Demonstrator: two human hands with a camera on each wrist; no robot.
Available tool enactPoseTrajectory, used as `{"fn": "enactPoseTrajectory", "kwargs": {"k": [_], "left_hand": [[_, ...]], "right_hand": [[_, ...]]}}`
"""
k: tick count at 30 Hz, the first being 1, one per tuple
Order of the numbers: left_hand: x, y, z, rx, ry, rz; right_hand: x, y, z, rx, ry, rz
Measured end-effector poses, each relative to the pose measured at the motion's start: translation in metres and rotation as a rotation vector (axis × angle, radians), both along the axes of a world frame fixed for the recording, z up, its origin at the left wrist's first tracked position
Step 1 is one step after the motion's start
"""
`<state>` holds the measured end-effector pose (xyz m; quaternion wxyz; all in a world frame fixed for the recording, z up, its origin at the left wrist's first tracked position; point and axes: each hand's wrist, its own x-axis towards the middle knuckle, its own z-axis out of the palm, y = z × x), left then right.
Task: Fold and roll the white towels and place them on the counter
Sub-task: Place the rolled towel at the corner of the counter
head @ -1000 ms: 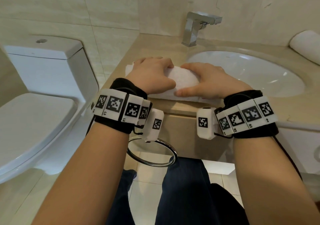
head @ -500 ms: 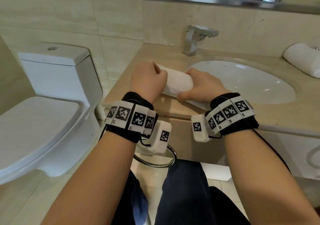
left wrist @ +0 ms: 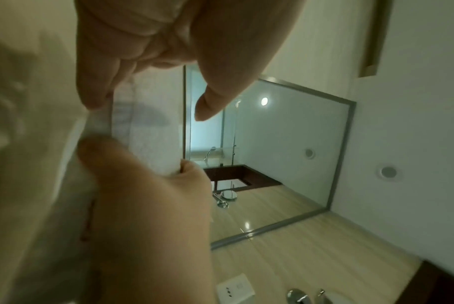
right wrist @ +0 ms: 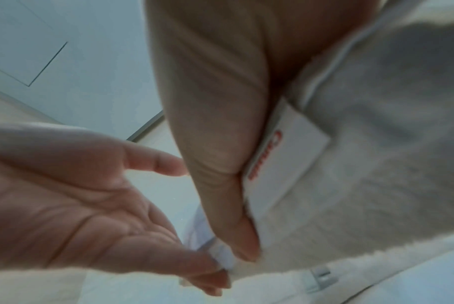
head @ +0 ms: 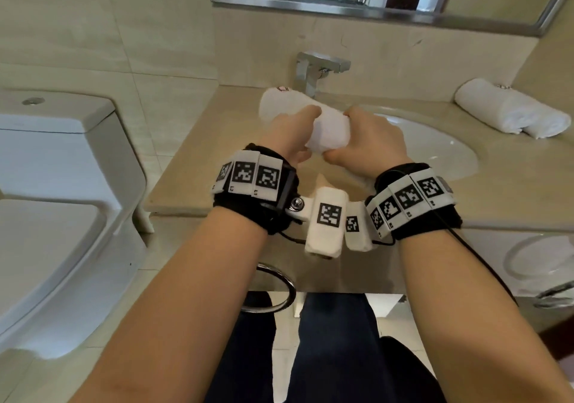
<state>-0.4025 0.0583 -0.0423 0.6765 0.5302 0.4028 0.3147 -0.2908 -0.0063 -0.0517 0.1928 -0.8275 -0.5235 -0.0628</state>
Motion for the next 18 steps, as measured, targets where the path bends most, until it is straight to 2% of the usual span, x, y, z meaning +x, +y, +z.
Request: {"fn": "enactPoseTrajectory", "kwargs": {"k": [5,8,12,15,18], "left_hand": [[0.044,-0.002,0.012,-0.198,-0.247,-0.135],[0.078,-0.005,0.013,-0.205,-0.237,-0.159],[0.115,-0.021,0.022,-0.105,-0.115,-0.231],[0.141,-0.026,0.020,-0.054,-0.144,-0.252],[0.158,-0.026,0.019,-0.103,-0.136,-0.273]], "right_hand": [[0.029,-0.021,0.009,0.105,0.001,-0.057],[0.046,-0.036,0.013,0.116,-0.063,-0.071],[0.073,-0.049,0.015,0.062,-0.289,-0.159],[0.096,-0.058,0.011,0.089,-0.252,-0.164],[0.119,-0.063,0.011,0.090,-0.111,-0.132]]}}
